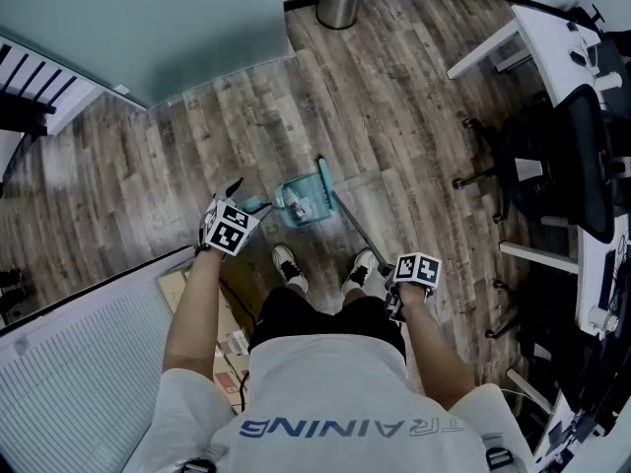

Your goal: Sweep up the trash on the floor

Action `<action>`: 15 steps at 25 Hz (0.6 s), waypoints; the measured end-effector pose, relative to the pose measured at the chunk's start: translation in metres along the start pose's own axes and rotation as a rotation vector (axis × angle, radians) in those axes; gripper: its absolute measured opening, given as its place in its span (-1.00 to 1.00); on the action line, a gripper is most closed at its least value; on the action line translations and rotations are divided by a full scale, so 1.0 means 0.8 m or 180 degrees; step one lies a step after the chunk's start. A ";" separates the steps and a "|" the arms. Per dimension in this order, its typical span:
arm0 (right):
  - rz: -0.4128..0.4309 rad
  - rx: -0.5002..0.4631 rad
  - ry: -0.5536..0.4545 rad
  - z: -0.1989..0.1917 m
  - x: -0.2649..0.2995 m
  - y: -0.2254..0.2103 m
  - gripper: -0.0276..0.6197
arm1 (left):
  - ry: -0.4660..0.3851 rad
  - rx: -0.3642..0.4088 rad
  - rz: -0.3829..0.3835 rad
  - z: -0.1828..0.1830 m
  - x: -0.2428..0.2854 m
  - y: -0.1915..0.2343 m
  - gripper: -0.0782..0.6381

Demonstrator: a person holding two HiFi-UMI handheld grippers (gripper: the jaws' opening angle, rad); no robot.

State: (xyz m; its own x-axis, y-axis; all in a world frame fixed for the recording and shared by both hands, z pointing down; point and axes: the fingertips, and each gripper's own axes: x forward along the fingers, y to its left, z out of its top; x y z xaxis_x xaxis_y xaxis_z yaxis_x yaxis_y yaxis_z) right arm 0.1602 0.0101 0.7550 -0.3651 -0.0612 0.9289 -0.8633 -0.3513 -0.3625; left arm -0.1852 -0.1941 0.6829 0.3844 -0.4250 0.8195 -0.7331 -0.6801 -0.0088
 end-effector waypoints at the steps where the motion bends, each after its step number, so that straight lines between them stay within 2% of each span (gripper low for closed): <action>1: -0.0007 0.0014 -0.0030 0.003 -0.002 0.000 -0.58 | -0.0139 -0.0069 0.0089 0.014 -0.015 0.003 0.30; 6: -0.0006 -0.0022 -0.0214 0.023 -0.024 0.010 -0.58 | -0.0809 -0.0508 0.0476 0.073 -0.097 -0.001 0.23; 8: -0.0011 -0.0154 -0.0324 0.034 -0.035 0.020 -0.58 | -0.1080 -0.0667 0.0578 0.098 -0.130 -0.012 0.09; 11: -0.0035 -0.0382 -0.0497 0.052 -0.052 0.036 -0.58 | -0.1476 -0.0847 0.0675 0.133 -0.173 -0.034 -0.27; 15: -0.0035 -0.0627 -0.0709 0.076 -0.077 0.058 -0.58 | -0.1870 -0.0950 0.0821 0.171 -0.223 -0.058 -0.53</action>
State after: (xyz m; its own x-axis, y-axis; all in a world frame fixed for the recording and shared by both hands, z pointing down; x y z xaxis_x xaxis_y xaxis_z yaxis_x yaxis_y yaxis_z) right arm 0.1641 -0.0591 0.6857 -0.2886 -0.2696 0.9187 -0.9258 -0.1662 -0.3396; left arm -0.1429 -0.1689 0.4587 0.3553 -0.8597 0.3669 -0.9317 -0.3572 0.0653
